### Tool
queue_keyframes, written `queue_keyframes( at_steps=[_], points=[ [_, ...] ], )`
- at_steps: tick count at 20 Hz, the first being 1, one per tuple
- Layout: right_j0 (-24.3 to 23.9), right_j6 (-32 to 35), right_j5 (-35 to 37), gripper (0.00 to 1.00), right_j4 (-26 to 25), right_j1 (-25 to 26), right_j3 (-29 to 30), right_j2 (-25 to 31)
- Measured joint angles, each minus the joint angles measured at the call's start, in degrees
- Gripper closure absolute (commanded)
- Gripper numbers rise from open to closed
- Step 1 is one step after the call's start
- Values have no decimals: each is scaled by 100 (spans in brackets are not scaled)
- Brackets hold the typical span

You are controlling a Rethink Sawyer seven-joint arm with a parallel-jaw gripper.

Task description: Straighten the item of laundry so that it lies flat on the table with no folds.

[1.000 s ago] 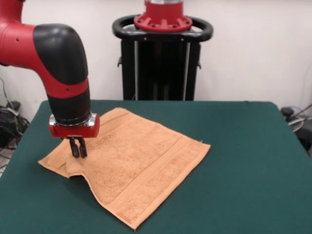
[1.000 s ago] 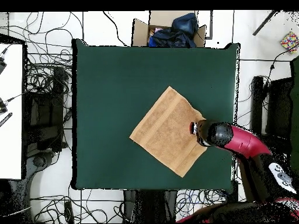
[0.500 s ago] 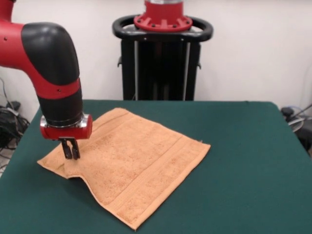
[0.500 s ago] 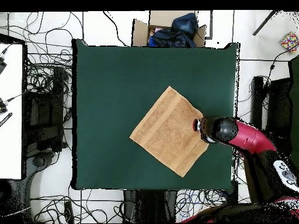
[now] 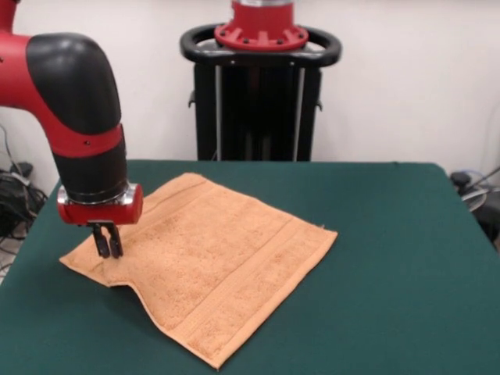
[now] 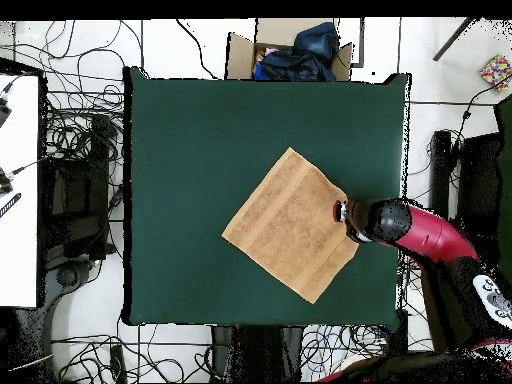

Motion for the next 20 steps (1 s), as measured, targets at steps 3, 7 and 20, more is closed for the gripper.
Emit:
queue_keyframes(
  at_steps=[3, 7, 20],
  points=[
    [-14, 0, 0, 100, 0, -43, -19, 2],
    [-60, 0, 0, 100, 0, -94, -62, 16],
    [-184, 0, 1, 100, -18, -115, -326, 38]
  ],
)
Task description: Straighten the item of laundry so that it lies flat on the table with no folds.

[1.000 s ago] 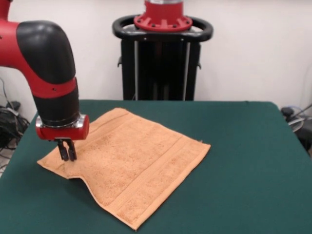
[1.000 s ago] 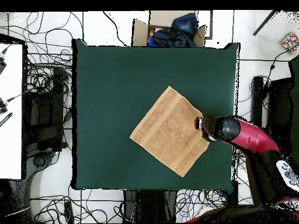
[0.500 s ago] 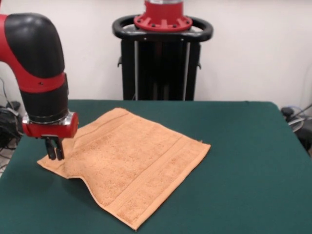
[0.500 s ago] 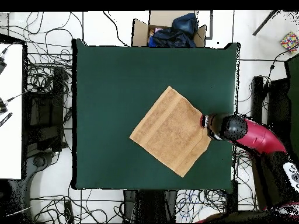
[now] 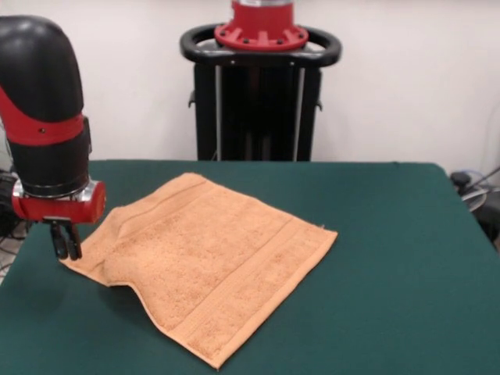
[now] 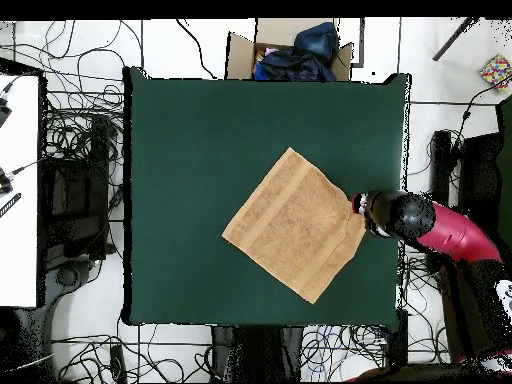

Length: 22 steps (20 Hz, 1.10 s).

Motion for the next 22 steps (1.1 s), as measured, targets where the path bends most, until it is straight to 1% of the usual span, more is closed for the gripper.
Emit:
queue_keyframes(
  at_steps=[1, 2, 16, 22],
  points=[
    [-1, 0, 0, 100, -17, 0, -7, 3],
    [-18, -1, 0, 0, -123, 1, -11, 56],
    [-23, -1, 0, 0, -435, 5, -20, 128],
    [-99, -1, 0, 0, -469, 96, -127, 167]
  ],
)
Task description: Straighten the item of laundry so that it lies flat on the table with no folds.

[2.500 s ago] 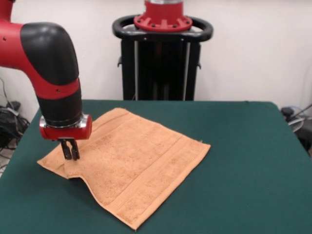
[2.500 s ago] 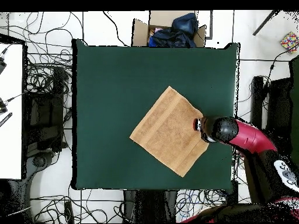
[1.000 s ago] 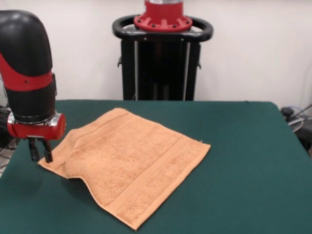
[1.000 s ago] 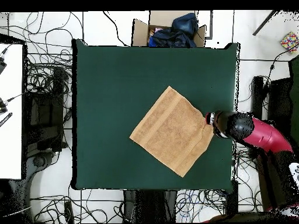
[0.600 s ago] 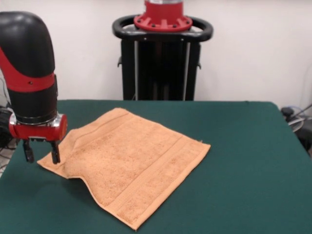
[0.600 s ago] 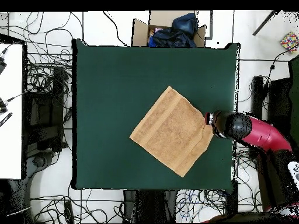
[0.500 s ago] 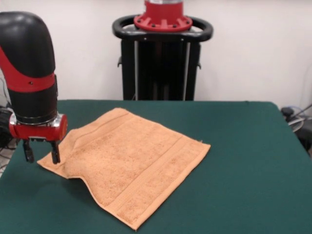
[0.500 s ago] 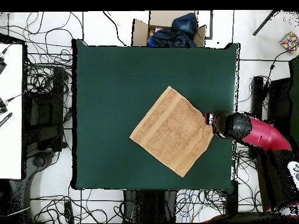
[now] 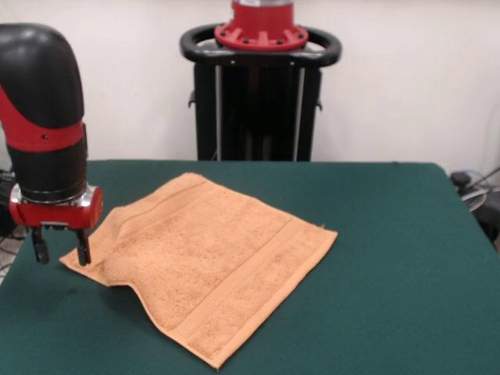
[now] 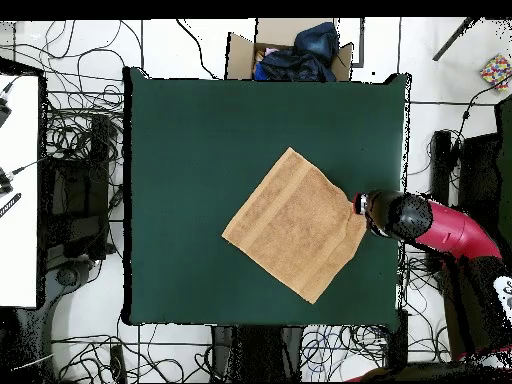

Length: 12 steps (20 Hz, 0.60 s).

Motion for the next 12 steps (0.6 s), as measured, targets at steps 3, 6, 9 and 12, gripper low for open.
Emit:
queue_keyframes(
  at_steps=[3, 6, 9, 12],
  points=[
    [-99, -36, 1, 0, 0, 123, -137, 55],
    [-215, -124, 1, 0, 0, 260, -277, 145],
    [-316, -246, 1, 0, 0, 399, -403, 200],
    [-404, -392, 0, 0, 0, 536, -489, 223]
  ],
)
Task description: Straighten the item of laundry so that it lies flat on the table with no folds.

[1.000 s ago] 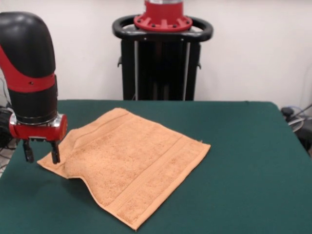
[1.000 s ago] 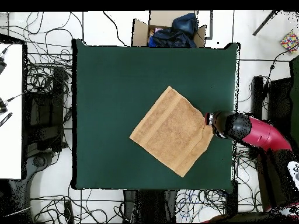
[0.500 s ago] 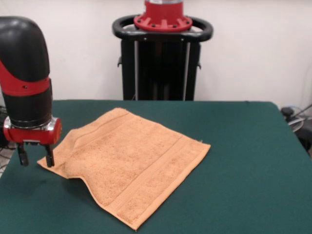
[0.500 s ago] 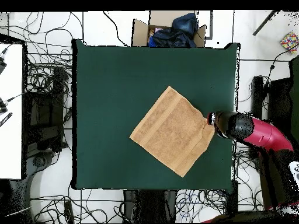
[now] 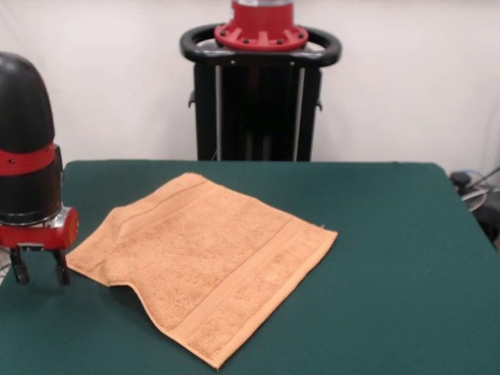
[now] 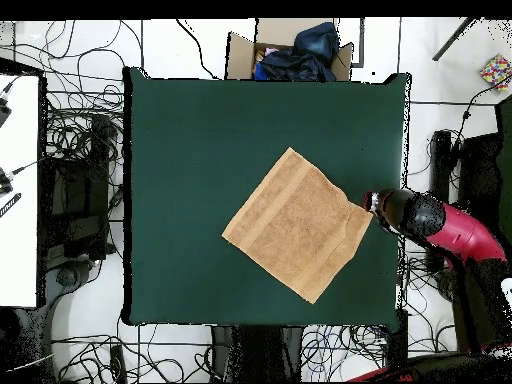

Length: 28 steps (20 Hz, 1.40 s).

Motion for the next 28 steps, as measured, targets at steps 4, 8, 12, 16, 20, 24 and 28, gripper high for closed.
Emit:
queue_keyframes(
  at_steps=[4, 8, 12, 16, 20, 24, 28],
  points=[
    [-99, -121, 1, 0, -1, 72, 19, 4],
    [-191, -129, 0, 0, -1, 24, 129, 3],
    [-204, -129, 1, 0, 0, -130, 314, 4],
    [-204, -129, 1, 0, -1, -254, 436, 3],
    [-198, -129, 1, 0, 0, -388, 575, 3],
    [-177, -129, 0, 0, 0, -421, 642, 4],
    [-177, -129, 0, 0, 0, -399, 680, 3]
  ],
)
